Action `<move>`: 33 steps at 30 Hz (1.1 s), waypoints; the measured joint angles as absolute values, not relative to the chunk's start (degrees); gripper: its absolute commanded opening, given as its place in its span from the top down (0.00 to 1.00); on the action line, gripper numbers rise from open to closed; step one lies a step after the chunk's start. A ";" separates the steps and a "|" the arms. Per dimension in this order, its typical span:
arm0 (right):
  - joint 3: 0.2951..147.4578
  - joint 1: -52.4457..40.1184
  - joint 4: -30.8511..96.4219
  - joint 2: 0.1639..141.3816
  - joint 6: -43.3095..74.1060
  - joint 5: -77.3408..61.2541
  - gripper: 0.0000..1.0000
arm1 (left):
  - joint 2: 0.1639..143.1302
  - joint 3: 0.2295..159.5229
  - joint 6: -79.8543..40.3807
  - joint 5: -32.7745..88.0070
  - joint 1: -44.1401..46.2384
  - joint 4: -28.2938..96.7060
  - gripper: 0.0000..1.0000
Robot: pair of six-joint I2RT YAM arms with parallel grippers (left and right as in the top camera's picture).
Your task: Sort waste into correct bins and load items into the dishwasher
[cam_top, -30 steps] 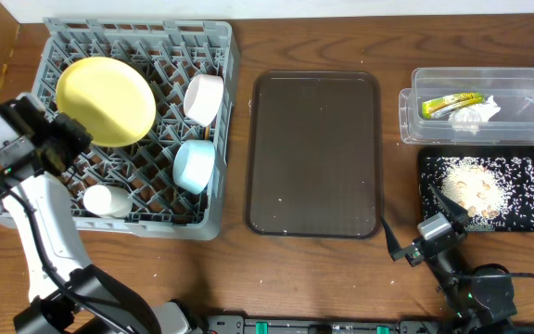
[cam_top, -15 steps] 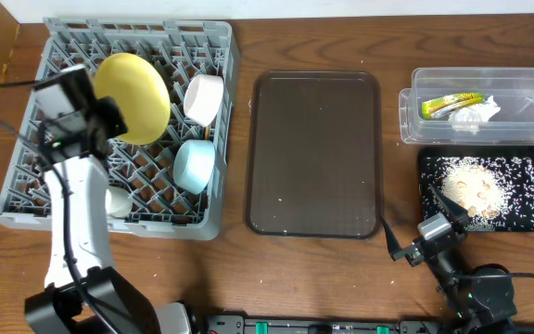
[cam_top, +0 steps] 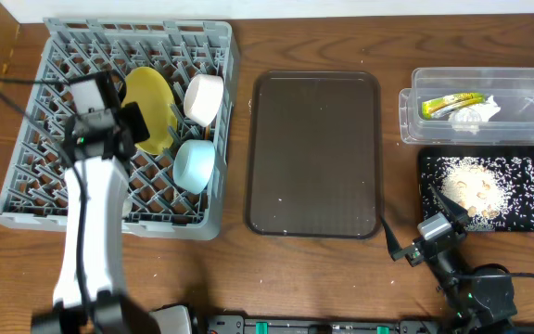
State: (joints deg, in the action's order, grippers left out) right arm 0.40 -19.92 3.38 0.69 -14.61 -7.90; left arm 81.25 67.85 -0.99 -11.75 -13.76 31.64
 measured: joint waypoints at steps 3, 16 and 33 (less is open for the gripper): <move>0.40 -19.92 3.36 0.69 -14.61 -7.88 0.01 | 72.82 67.85 -4.14 -10.17 -13.78 38.09 0.26; 0.40 -19.92 3.38 0.69 -14.61 -7.88 0.01 | 41.28 68.23 -8.21 13.91 -13.76 55.35 0.10; 0.40 -19.92 3.33 0.69 -14.61 -7.88 0.01 | 36.51 53.06 -5.76 14.00 1.30 30.13 0.04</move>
